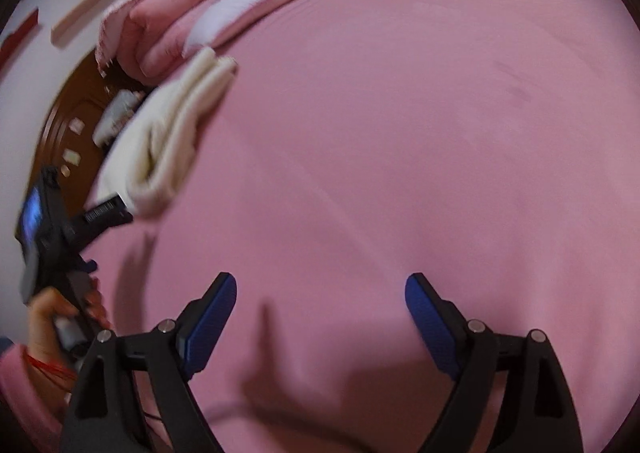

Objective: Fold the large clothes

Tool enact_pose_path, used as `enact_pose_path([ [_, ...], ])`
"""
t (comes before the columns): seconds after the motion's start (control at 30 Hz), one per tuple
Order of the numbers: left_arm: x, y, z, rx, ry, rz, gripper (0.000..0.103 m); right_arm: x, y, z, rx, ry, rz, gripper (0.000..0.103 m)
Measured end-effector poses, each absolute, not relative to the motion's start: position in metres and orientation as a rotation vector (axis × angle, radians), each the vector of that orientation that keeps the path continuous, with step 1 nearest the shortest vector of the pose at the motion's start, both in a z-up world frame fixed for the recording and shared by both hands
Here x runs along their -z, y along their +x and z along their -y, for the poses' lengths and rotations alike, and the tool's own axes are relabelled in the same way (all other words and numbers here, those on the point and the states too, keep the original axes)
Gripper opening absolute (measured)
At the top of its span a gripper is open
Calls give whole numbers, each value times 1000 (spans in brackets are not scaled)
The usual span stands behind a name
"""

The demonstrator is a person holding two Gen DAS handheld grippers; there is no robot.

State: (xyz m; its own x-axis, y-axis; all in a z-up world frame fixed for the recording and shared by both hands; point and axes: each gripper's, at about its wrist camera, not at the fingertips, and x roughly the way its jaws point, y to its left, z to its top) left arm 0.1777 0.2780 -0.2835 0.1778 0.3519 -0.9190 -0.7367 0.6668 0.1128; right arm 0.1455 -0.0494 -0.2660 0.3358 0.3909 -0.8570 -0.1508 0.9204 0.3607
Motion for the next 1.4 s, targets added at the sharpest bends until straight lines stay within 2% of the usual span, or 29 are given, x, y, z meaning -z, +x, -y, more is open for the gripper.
enact_pose_path([
  [0.1, 272, 125, -209, -630, -390, -1265, 103, 260, 87, 95, -302, 153, -1215, 91],
  [0.2, 248, 73, -146, -510, -256, -1298, 103, 234, 29, 146, -225, 177, -1222, 100],
  [0.33, 203, 31, -86, -295, -72, -1360, 103, 178, -31, 201, -3, 71, -1241, 101],
  [0.63, 48, -23, -29, -32, 28, -1229, 103, 64, -100, 264, 162, 214, -1256, 101],
  [0.83, -21, -34, 1, 142, 61, -1125, 103, 3, -117, 269, 177, 252, -1225, 101],
  [1.0, -18, -57, 14, 105, 48, -1113, 103, -10, -123, 264, 192, 301, -1209, 101],
  [1.23, 5, -90, 7, 39, 64, -1149, 103, 2, -141, 229, 201, 106, -1179, 101],
  [1.4, 10, -98, -4, 54, 43, -1157, 103, 11, -140, 201, 92, 102, -1223, 101],
])
